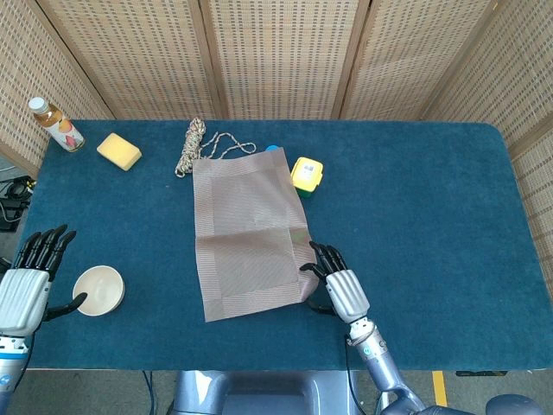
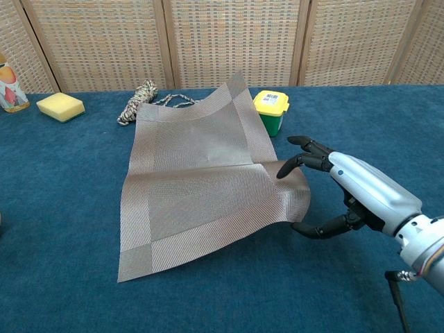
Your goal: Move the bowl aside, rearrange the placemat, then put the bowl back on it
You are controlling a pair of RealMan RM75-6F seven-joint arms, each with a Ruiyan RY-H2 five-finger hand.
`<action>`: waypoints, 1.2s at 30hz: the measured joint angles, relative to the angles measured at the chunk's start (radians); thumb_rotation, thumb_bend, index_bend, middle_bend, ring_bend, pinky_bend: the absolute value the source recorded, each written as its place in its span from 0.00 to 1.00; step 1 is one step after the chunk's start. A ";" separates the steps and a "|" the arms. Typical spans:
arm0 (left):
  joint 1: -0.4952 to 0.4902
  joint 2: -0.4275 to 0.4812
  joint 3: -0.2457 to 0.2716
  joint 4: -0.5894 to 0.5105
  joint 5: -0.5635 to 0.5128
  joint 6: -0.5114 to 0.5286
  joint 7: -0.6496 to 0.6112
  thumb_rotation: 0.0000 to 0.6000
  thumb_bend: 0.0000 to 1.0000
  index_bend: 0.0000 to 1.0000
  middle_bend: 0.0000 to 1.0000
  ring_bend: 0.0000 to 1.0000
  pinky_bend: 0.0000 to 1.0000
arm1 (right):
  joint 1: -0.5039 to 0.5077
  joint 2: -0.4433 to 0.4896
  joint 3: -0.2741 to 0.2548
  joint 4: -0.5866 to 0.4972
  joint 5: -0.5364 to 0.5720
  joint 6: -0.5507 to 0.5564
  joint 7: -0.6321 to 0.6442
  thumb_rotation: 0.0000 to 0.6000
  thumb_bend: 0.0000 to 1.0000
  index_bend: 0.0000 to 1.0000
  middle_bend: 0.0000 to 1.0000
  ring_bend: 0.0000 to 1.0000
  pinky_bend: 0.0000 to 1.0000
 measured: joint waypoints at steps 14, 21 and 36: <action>0.001 -0.002 -0.004 0.003 -0.001 -0.003 -0.006 1.00 0.18 0.00 0.00 0.00 0.00 | 0.000 -0.014 -0.001 0.025 -0.011 0.021 0.012 1.00 0.44 0.55 0.09 0.00 0.00; 0.003 -0.001 -0.003 0.003 0.005 0.000 -0.008 1.00 0.18 0.00 0.00 0.00 0.00 | -0.001 -0.012 -0.001 0.019 0.000 0.010 0.003 1.00 0.54 0.55 0.07 0.00 0.00; 0.008 0.002 -0.005 0.002 0.014 0.008 -0.015 1.00 0.18 0.00 0.00 0.00 0.00 | -0.003 -0.005 0.006 0.009 0.012 0.007 -0.007 1.00 0.59 0.57 0.07 0.00 0.00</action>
